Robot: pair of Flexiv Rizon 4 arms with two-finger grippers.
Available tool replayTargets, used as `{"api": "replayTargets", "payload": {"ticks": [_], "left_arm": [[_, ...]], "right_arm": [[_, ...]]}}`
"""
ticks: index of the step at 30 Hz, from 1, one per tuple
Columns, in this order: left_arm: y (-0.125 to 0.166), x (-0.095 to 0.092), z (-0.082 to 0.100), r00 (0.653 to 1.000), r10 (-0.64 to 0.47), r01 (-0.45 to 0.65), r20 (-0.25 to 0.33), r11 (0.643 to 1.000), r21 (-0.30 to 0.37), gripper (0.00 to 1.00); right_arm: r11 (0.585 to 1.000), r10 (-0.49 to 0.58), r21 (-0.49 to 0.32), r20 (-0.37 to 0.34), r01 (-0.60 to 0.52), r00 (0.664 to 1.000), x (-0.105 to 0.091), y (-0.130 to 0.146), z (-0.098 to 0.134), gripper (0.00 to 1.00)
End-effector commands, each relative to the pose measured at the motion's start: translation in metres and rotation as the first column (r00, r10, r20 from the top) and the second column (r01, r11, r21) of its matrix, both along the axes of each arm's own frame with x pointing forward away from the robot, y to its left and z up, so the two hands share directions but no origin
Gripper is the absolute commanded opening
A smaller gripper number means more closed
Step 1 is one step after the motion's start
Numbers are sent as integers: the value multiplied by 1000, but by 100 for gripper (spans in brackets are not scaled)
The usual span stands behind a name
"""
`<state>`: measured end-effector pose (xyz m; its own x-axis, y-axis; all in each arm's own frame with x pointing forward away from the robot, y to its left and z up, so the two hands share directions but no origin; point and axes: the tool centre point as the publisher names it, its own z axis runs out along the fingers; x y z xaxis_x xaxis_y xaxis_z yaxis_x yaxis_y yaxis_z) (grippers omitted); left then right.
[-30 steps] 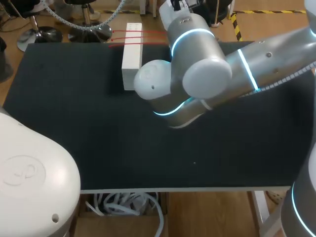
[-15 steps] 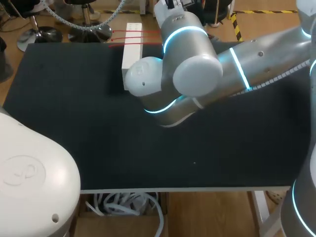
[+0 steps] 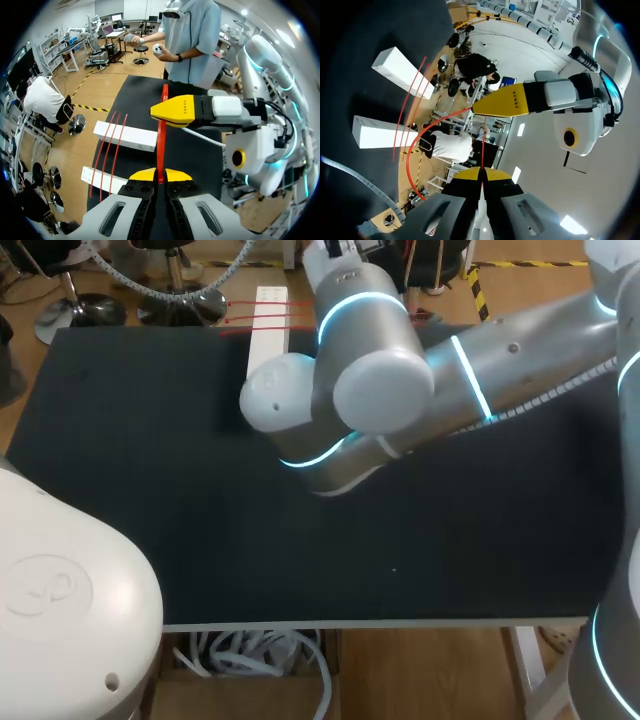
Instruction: Grab the tape and strap the tape.
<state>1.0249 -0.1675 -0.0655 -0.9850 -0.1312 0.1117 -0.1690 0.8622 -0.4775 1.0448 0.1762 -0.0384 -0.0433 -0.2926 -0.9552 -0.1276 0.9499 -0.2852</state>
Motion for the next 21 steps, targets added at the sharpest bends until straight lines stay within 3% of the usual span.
{"api": "replayTargets", "payload": {"ticks": [1,21], "left_arm": [[0,0,1,1000,0,0,-1,1000,4,0],[0,0,1,1000,0,0,-1,1000,4,0]], "right_arm": [[1000,0,-10,-7,0,1000,-3,2,2,0],[999,-7,-35,-13,7,1000,-3,3,-1,0]]}}
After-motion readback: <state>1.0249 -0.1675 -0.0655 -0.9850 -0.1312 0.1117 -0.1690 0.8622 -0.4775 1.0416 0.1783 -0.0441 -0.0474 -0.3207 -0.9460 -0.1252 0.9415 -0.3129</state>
